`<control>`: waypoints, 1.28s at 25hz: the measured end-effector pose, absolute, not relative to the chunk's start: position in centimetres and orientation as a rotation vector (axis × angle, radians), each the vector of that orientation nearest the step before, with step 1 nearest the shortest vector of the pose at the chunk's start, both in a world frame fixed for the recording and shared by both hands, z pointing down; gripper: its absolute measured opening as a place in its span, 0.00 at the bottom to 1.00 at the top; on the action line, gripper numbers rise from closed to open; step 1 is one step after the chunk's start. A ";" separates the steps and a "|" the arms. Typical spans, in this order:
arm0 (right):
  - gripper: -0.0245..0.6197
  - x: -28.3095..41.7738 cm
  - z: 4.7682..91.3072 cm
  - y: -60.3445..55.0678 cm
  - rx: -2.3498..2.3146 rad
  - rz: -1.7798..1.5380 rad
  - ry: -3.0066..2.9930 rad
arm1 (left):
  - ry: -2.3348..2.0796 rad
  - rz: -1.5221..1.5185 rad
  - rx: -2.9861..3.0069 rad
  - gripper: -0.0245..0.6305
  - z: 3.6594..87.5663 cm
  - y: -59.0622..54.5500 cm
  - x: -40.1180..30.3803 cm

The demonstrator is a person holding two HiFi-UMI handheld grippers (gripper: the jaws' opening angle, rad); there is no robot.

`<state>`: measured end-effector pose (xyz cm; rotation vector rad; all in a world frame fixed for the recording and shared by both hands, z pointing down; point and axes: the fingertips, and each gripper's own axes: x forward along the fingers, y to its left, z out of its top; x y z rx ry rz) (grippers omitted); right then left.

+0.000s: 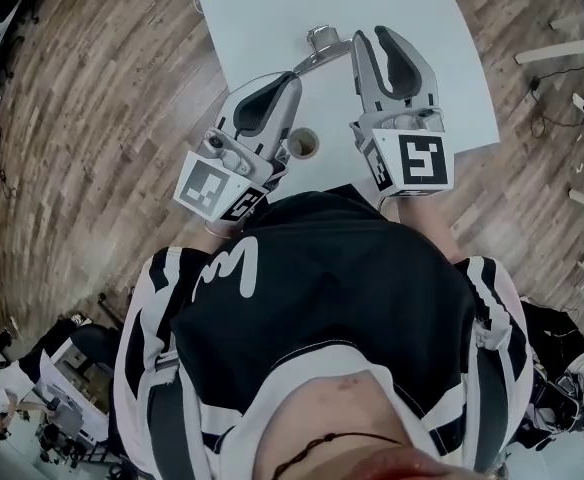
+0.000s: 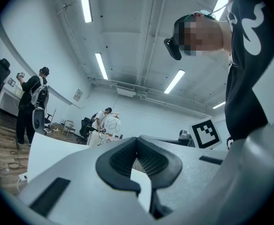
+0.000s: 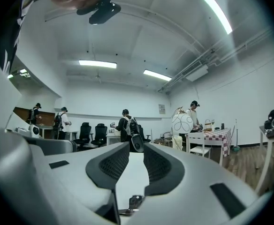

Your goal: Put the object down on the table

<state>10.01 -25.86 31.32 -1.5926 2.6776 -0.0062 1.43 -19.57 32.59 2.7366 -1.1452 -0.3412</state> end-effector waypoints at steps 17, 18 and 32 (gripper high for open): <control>0.09 8.3 30.5 -22.6 -1.417 -0.041 2.719 | -1.200 -0.341 2.750 0.04 32.2 -17.9 1.0; 0.09 8.1 30.4 -22.4 -1.415 -0.035 2.720 | -1.198 -0.344 2.755 0.04 32.1 -17.8 0.8; 0.09 3.2 29.0 -15.6 -1.400 0.040 2.742 | -1.189 -0.405 2.770 0.04 30.8 -11.0 -3.7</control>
